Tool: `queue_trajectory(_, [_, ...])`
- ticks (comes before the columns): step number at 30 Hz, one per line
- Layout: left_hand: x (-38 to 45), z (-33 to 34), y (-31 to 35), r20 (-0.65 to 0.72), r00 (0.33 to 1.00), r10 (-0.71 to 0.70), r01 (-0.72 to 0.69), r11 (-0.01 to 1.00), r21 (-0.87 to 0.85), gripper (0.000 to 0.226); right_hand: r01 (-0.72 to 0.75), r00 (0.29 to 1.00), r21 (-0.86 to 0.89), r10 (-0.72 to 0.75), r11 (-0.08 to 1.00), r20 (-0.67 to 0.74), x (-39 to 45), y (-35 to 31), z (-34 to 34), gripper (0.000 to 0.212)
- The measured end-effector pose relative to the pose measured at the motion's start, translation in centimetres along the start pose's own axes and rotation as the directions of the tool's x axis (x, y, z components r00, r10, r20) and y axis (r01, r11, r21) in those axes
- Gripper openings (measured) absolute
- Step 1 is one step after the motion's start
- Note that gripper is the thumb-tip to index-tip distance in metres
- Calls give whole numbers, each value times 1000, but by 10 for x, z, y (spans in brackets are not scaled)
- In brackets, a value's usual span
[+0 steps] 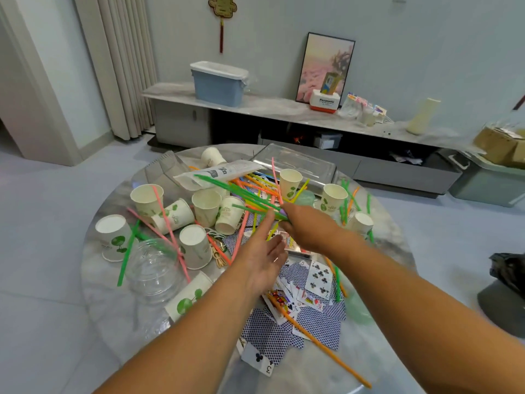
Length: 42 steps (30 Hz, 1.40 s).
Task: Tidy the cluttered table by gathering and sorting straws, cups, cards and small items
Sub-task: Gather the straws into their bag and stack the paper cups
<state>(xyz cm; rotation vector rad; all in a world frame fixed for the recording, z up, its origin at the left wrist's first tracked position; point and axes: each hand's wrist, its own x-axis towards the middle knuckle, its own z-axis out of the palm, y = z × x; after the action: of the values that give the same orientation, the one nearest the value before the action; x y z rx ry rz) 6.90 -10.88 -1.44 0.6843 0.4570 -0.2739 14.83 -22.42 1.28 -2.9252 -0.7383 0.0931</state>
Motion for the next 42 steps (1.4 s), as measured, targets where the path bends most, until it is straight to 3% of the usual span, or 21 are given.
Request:
queue_trajectory(4, [8, 28, 17, 71, 996, 46, -55, 989, 135, 65, -51, 994, 208, 69, 977, -82, -12, -8, 12, 31])
queue_trajectory(8, [21, 44, 27, -7, 992, 125, -117, 952, 283, 42, -38, 974, 419, 127, 907, -187, -17, -14, 17, 41])
queue_trajectory(12, [32, 48, 37, -102, 957, 272, -222, 913, 343, 32, 79, 955, 518, 84, 852, -284, -21, -24, 18, 19])
queue_trajectory(15, [30, 54, 44, -86, 935, 344, -283, 870, 404, 26, 65, 949, 606, 140, 793, -284, -21, -27, 18, 20])
queue_trajectory(20, [16, 62, 42, 94, 874, 477, -433, 674, 599, 50, 116, 912, 679, 193, 725, -361, -23, -25, 21, 27])
queue_trajectory(25, [0, 68, 38, 379, 727, 573, -657, 420, 626, 48, 143, 868, 892, 380, 428, -321, -15, -28, 26, 24])
queue_trajectory(26, [-2, 69, 39, 420, 706, 570, -684, 397, 612, 44, 160, 855, 891, 392, 424, -340, -13, -28, 26, 24])
queue_trajectory(29, [-2, 71, 41, 464, 699, 544, -700, 385, 602, 34, 167, 862, 882, 369, 441, -348, -16, -29, 25, 36])
queue_trajectory(31, [2, 68, 38, 473, 724, 502, -680, 408, 609, 24, 63, 882, 883, 389, 465, -267, -19, -25, 34, 25])
queue_trajectory(34, [9, 57, 28, 499, 741, 450, -669, 421, 613, 13, 1, 897, 920, 406, 393, -174, -29, -16, 52, 16])
queue_trajectory(39, [17, 52, 21, 387, 775, 499, -613, 444, 654, 26, 4, 917, 893, 354, 450, -183, -37, -10, 61, 12])
queue_trajectory(42, [16, 62, 39, 332, 726, 603, -652, 448, 612, 31, 21, 921, 863, 326, 505, -213, -34, -11, 56, 27])
